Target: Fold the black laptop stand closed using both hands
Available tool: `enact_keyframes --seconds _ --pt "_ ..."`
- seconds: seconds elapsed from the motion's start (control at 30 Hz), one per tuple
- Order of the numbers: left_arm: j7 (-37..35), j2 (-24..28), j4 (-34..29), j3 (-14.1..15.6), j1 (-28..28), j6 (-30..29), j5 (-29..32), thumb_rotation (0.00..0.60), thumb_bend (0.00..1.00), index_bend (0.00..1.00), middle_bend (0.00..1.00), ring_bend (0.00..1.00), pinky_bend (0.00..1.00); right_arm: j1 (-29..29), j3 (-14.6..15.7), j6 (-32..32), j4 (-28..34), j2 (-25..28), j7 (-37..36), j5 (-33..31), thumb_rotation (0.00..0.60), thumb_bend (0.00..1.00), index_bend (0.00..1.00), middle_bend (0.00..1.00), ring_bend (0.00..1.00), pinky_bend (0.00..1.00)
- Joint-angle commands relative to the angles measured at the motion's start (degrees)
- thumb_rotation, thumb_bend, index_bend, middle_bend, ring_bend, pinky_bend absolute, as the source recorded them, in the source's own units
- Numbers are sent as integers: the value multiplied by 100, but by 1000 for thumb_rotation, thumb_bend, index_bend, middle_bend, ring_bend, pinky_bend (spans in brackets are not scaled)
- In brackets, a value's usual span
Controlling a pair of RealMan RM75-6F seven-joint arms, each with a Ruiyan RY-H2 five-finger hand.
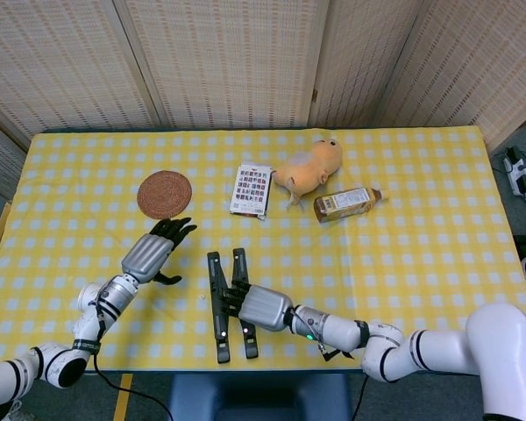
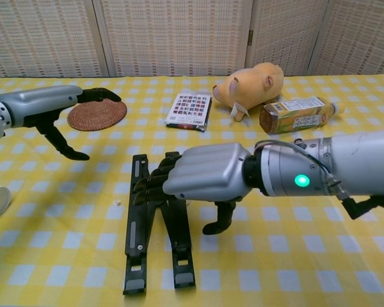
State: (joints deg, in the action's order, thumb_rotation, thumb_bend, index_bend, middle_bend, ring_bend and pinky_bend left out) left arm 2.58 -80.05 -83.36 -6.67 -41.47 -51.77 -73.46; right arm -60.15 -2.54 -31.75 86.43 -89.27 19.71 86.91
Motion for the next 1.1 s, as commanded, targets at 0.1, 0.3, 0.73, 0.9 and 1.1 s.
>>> enact_keyframes --seconds 0.1,0.3,0.73,0.9,1.1 --pt "-142 37 75 0 45 -7 -9 600 214 0 0 0 0 -277 -75 242 -258 -181 229 -79 600 335 0 0 0 0" --pt "-319 48 200 15 83 14 -37 600 214 0 0 0 0 -431 -3 294 -415 -333 279 35 600 334 0 0 0 0" --pt "-530 45 279 9 136 -14 -105 600 214 0 0 0 0 -598 129 322 -645 -494 214 144 600 334 0 0 0 0" --pt "-523 41 275 7 148 -26 -111 600 214 0 0 0 0 -692 110 378 -731 -634 173 130 600 335 0 0 0 0" --pt "-529 55 268 9 176 -43 -108 600 214 0 0 0 0 -767 88 339 -852 -746 50 160 600 335 0 66 0 0"
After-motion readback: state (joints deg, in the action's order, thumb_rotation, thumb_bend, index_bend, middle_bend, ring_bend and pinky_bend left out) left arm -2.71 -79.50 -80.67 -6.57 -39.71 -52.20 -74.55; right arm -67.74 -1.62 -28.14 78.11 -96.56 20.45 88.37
